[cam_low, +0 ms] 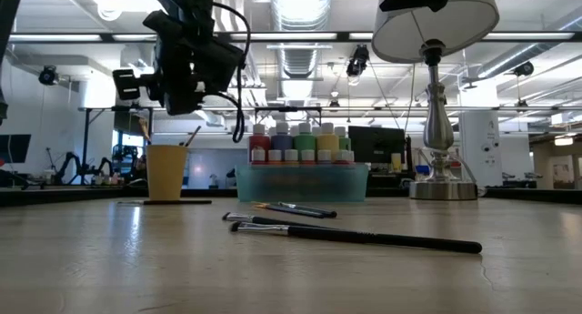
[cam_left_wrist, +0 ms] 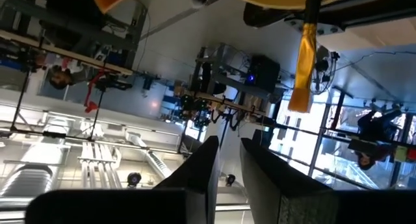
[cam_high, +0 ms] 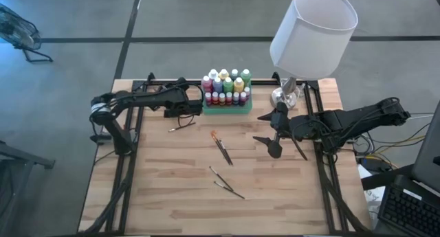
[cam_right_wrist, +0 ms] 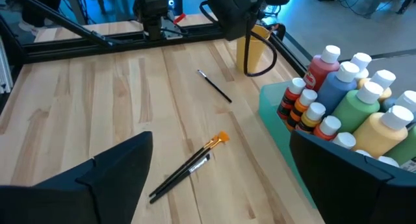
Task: Pick & Place Paint Supplies
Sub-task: Put the silver paintbrush into the orange cup
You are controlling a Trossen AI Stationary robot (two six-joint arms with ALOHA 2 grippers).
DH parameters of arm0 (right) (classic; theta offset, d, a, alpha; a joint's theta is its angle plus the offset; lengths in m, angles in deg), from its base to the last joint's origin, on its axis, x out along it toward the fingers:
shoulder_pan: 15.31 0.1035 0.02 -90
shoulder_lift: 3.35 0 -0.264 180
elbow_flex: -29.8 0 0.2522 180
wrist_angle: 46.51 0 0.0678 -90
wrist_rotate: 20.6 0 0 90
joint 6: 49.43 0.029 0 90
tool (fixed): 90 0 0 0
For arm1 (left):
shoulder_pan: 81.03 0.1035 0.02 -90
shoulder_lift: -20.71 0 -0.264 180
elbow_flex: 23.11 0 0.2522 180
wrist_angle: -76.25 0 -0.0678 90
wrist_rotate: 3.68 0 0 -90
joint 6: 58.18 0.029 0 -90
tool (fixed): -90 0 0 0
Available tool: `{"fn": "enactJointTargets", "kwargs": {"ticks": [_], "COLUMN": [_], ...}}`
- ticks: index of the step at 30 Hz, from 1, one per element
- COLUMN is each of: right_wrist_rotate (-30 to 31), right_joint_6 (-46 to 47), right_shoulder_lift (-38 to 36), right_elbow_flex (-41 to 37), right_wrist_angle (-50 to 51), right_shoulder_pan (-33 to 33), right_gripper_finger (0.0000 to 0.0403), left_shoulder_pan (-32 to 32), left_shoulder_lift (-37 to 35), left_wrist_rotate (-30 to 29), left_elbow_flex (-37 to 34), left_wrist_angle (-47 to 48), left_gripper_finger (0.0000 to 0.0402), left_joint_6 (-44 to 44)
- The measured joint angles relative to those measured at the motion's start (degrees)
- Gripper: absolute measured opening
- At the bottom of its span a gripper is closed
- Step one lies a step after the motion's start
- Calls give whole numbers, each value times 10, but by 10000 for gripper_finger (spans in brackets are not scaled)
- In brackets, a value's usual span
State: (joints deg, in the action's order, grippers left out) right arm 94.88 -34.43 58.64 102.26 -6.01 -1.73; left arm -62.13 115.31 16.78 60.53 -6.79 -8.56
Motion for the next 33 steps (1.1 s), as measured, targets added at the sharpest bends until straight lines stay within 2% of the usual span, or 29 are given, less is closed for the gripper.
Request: {"fn": "enactJointTargets", "kwargs": {"ticks": [5, 9, 14, 16, 19, 23, 27, 30, 33], "right_wrist_rotate": [0, 0, 0, 0, 0, 0, 0, 0, 0], "right_joint_6": [0, 0, 0, 0, 0, 0, 0, 0, 0], "right_shoulder_lift": [0, 0, 0, 0, 0, 0, 0, 0, 0], "right_elbow_flex": [0, 0, 0, 0, 0, 0, 0, 0, 0], "right_wrist_angle": [0, 0, 0, 0, 0, 0, 0, 0, 0], "right_shoulder_pan": [0, 0, 0, 0, 0, 0, 0, 0, 0], "right_gripper_finger": [345, 332, 316, 310, 301, 289, 278, 270, 261], "left_shoulder_pan": [-1, -3, -33, -62, -117, -173, -202, -209, -220], "left_shoulder_lift": [-12, -33, -71, -91, -124, -172, -208, -226, -232], "left_wrist_rotate": [-1, -31, -21, 17, 112, 248, 320, 370, 400], "left_elbow_flex": [19, 43, 96, 120, 147, 161, 159, 153, 141], "left_wrist_angle": [26, 33, 25, 6, -68, -226, -357, -387, -366], "left_gripper_finger": [65, 65, 65, 65, 64, 64, 64, 64, 64], "left_joint_6": [2, -7, -76, -126, -212, -316, -441, -532, -559]}}
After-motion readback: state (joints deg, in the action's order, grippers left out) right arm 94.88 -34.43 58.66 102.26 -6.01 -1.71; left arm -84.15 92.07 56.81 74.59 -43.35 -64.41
